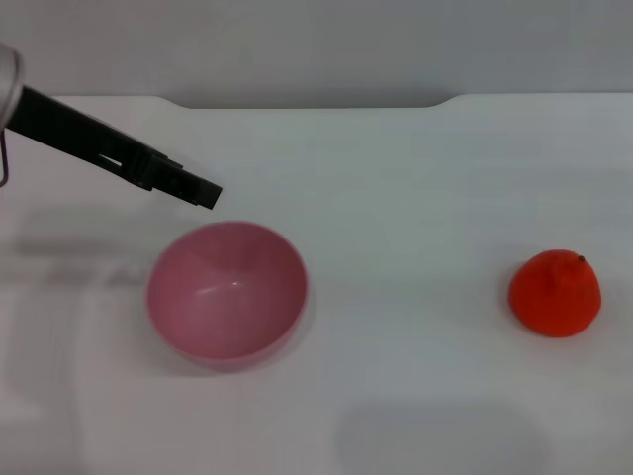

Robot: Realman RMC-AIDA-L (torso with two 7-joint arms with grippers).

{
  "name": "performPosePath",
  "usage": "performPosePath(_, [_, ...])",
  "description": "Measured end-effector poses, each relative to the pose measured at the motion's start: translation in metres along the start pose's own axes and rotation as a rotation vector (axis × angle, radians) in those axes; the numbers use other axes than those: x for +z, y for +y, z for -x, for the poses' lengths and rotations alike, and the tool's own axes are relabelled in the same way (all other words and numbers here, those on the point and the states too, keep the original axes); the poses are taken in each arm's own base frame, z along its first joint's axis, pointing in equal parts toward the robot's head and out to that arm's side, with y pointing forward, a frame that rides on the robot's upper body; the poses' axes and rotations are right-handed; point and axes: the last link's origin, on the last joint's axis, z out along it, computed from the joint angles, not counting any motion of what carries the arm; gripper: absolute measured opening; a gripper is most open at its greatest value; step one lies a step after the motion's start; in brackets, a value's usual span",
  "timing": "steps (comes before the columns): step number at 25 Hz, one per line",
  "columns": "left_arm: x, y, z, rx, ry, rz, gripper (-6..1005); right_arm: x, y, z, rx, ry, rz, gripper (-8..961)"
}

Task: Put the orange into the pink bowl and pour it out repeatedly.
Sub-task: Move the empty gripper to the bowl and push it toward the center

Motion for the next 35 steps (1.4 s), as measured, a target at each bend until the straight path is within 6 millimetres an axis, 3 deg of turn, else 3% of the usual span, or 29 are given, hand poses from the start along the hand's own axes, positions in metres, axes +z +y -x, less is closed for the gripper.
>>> performPosePath(10, [0.025,-0.014,0.000,-0.045,-0.076,-0.220,666,-0.012,-0.012,0.000,0.005,0.025,-0.005,435])
performPosePath(35, [0.064,-0.027,0.023,-0.097,-0.135,-0.216,665,-0.016,-0.009,-0.004,0.009,0.041,0.005,434])
